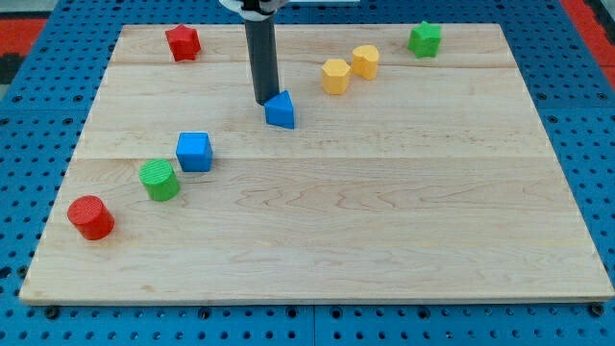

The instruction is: Push the blue cube to the top center

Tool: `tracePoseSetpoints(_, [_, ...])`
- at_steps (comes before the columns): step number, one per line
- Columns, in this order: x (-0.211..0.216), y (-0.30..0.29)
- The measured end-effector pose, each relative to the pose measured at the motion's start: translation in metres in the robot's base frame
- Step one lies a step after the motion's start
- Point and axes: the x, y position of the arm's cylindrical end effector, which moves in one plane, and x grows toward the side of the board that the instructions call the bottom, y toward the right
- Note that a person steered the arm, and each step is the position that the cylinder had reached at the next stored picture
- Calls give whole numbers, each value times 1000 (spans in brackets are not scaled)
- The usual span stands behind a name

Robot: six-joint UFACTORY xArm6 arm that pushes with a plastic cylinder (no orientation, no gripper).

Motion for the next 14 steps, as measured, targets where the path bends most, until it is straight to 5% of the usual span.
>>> tracePoseSetpoints(2, [41, 35])
tracePoseSetpoints(4, [125, -73])
tracePoseSetpoints(6, [51, -120])
tracePoseSetpoints(8, [15, -37])
tracePoseSetpoints(9, [-69, -36])
tracePoseSetpoints(10, [-110, -35])
tracePoseSetpoints(11, [-108, -108])
tracePoseSetpoints(14, [-161, -36])
